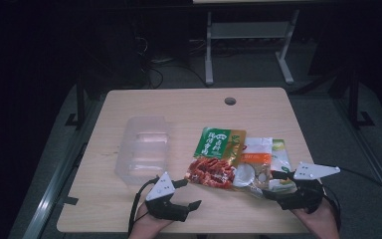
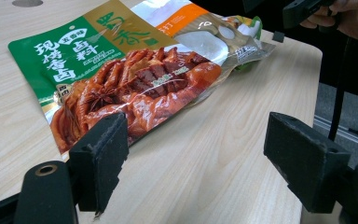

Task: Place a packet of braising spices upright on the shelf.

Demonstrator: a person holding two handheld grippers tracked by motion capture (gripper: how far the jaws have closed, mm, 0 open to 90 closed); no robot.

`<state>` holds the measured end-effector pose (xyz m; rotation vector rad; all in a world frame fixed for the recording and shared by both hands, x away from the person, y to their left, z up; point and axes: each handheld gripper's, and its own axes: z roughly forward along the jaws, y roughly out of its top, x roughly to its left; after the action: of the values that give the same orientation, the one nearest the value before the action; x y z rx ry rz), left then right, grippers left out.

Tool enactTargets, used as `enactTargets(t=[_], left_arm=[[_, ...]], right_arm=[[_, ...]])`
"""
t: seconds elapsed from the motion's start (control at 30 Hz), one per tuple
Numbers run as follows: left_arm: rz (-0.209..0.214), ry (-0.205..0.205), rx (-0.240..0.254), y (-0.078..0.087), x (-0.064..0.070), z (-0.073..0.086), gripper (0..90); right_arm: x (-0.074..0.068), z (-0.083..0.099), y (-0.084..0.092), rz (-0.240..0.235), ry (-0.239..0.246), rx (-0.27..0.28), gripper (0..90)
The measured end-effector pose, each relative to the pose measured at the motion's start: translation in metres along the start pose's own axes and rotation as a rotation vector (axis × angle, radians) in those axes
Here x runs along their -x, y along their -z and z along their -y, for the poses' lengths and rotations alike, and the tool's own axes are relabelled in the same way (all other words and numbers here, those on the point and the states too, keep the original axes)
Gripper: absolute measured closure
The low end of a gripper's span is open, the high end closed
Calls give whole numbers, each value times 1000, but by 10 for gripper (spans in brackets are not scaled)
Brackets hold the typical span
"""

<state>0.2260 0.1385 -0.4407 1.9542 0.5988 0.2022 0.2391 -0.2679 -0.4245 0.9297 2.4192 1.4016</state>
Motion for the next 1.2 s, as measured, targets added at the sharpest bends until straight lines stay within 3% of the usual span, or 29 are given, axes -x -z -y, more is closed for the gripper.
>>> enactTargets(t=[0.43, 0.53, 0.63, 0.77, 0.87, 1.0, 1.2], left_arm=[[-28, -1, 1, -4, -2, -3, 214], [-30, -4, 0, -7, -3, -9, 213], [-55, -49, -8, -9, -3, -20, 213], [-76, -44, 2, -15, -14, -37, 184], [-82, -34, 6, -15, -18, -39, 184], [-100, -40, -17, -22, -24, -38, 185], [-103, -26, -32, -29, -27, -35, 207]], right_arm=[[9, -7, -2, 9, -35, 4, 211], [10, -18, -2, 9, -31, 2, 211], [10, -31, -4, 1, -24, 10, 215], [17, -56, -14, -19, -15, -2, 214], [21, -66, -20, -29, -21, 0, 199], [35, -86, -39, -37, -42, -48, 200], [52, -106, -58, -11, -78, -100, 216]])
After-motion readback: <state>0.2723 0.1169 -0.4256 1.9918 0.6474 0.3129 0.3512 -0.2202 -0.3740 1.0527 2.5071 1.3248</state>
